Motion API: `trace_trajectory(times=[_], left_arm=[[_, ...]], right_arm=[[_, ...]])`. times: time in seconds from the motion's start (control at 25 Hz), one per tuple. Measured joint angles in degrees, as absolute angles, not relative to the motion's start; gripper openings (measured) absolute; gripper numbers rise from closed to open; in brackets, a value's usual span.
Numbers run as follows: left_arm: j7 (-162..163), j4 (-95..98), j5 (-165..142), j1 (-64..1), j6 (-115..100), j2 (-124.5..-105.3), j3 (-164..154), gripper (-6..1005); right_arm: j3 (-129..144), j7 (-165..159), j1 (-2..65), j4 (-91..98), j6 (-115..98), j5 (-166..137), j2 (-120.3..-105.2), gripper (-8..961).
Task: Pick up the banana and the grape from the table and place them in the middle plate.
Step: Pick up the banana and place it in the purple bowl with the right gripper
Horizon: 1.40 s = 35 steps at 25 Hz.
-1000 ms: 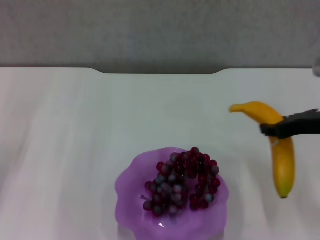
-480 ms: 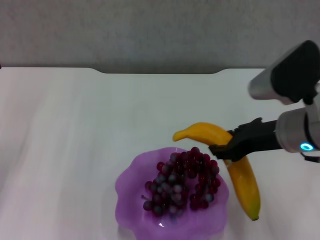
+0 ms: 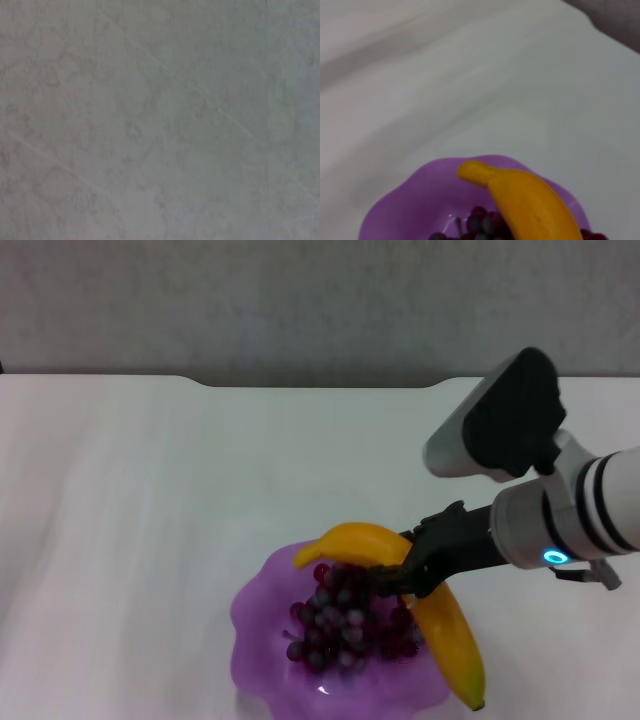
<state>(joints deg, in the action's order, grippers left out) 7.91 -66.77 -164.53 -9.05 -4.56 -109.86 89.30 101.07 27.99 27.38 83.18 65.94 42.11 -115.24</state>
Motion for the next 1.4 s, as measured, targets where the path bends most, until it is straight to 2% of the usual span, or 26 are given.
trace_trajectory(times=[0.72,1.4], left_arm=[[7.91,-66.53,-164.53,-9.65,-4.57,-110.27,89.26,879],[7.91,-66.43,-164.53,-9.58,-4.57,-110.3,89.3,879]], right_arm=[[107.1,28.22,36.03,67.49,58.57,44.62,-115.29,519],[107.56,27.73,34.89,70.26,58.36,44.65,-115.32,543]])
